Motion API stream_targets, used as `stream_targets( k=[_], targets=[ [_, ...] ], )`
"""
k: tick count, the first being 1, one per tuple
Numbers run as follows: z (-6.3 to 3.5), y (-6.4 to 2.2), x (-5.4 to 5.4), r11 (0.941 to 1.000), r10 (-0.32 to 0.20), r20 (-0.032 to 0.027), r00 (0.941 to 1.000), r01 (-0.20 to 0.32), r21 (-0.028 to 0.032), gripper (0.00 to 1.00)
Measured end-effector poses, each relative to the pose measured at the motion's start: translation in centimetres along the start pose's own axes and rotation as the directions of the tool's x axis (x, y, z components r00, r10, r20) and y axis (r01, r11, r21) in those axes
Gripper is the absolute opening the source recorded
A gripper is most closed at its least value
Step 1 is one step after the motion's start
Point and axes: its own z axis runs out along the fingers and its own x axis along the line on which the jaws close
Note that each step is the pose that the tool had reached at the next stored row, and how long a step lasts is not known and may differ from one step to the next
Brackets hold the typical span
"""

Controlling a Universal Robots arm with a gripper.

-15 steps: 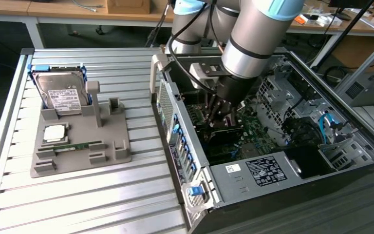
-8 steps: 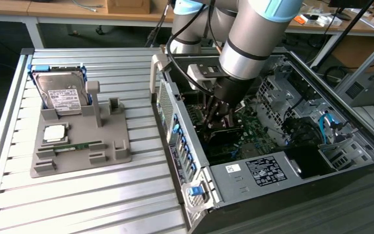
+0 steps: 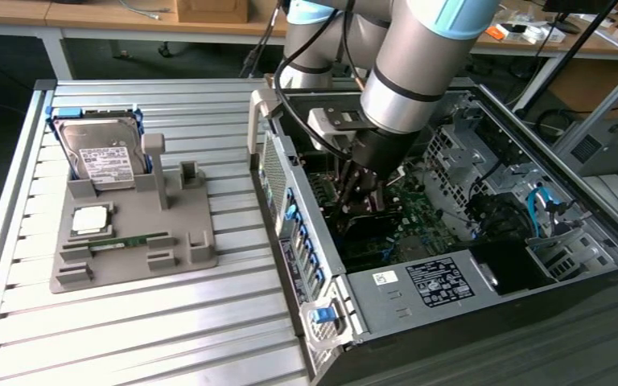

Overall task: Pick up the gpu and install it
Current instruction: 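Press down on the gpu until it lock into place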

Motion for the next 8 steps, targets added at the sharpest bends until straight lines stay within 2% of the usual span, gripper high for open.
stream_targets(
  k=[8],
  targets=[
    [0.11,0.16,0.05,1.0000,0.000,0.0002,1.0000,0.000,0.0001,0.10]
  ],
)
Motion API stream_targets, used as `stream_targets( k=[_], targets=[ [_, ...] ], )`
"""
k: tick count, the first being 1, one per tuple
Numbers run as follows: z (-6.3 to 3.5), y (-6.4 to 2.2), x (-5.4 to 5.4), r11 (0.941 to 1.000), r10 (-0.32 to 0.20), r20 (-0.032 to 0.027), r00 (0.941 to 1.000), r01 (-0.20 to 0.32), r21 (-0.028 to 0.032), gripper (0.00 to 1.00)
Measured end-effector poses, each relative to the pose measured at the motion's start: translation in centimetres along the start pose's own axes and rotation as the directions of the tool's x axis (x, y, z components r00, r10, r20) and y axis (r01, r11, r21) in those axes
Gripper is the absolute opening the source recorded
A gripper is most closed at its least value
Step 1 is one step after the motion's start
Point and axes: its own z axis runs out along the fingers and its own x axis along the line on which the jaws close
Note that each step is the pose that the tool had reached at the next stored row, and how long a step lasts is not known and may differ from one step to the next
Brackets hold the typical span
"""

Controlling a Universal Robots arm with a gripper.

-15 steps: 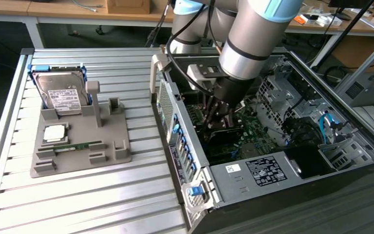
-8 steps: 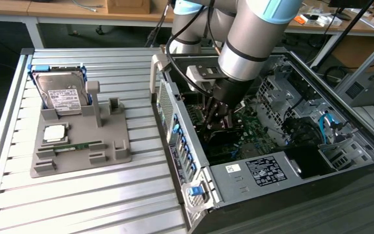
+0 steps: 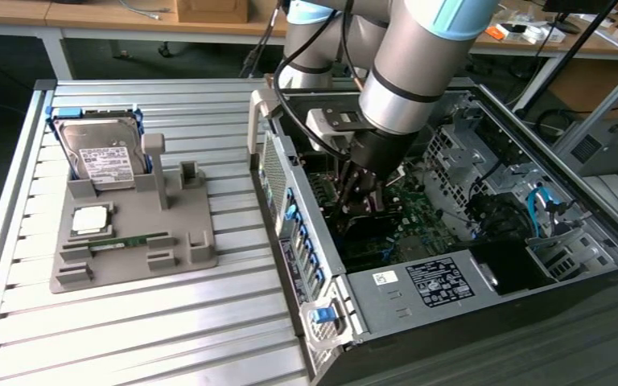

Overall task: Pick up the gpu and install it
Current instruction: 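Press down on the gpu until it lock into place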

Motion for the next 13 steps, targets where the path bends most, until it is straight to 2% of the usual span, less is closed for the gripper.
stream_targets(
  k=[13],
  targets=[
    [0.19,0.34,0.22,1.0000,0.000,-0.0003,1.0000,0.000,-0.0001,0.10]
  ],
)
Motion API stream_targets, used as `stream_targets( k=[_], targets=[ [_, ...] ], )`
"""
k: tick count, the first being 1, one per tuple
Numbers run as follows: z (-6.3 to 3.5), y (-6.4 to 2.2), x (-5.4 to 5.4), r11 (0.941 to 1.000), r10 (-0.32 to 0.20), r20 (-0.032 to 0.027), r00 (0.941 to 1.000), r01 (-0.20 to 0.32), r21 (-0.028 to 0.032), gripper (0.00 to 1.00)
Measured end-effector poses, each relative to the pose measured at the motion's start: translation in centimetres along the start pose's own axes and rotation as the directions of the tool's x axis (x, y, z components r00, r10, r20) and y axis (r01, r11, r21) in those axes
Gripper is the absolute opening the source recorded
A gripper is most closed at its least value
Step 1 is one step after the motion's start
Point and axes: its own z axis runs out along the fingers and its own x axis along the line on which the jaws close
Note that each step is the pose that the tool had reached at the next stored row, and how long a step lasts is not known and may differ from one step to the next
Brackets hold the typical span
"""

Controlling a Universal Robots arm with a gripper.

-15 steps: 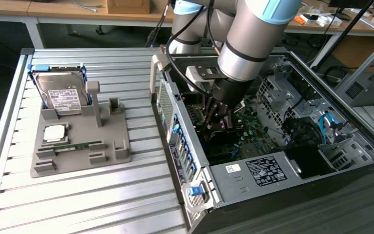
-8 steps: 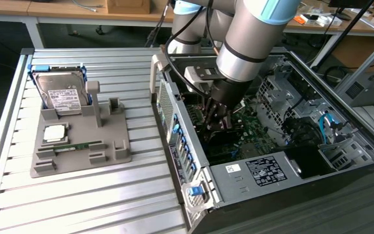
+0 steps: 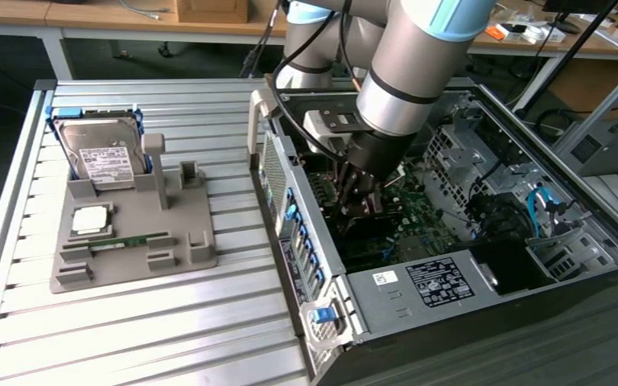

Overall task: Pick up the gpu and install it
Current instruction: 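Press down on the gpu until it lock into place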

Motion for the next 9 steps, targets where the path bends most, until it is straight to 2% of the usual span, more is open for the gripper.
stream_targets(
  k=[9],
  targets=[
    [0.20,-0.02,0.00,1.0000,0.000,0.0002,1.0000,0.000,0.0001,0.10]
  ],
)
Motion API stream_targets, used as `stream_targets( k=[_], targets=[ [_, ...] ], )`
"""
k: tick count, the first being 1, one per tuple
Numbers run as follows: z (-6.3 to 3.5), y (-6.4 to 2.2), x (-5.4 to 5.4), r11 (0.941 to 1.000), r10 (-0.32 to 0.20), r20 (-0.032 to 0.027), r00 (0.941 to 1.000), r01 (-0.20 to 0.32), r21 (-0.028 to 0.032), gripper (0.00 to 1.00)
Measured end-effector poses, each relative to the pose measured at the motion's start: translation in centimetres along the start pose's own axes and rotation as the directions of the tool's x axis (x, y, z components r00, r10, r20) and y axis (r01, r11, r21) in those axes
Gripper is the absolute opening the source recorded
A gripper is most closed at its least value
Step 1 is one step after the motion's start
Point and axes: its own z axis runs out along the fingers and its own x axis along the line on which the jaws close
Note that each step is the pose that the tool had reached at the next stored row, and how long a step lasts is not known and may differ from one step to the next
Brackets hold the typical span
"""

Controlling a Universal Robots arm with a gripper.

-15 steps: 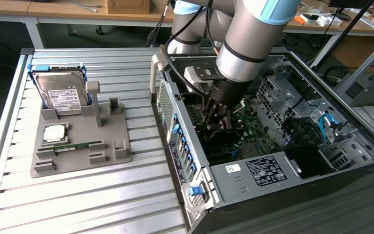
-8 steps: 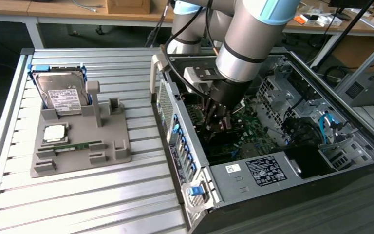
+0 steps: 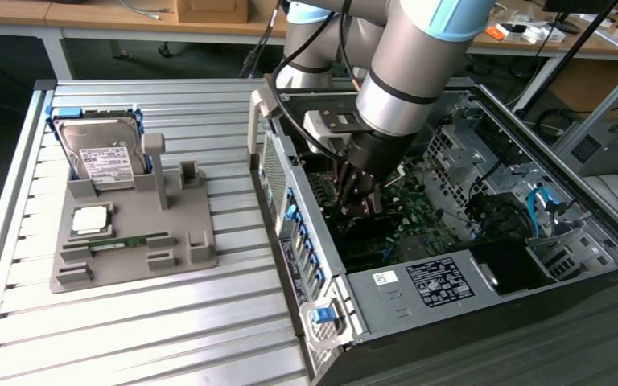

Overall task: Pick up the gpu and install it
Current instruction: 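Press down on the gpu until it lock into place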

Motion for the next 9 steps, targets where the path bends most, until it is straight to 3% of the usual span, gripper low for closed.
stream_targets(
  k=[9],
  targets=[
    [0.09,0.93,0.00,1.0000,0.000,0.0001,1.0000,0.000,0.0005,0.10]
  ],
)
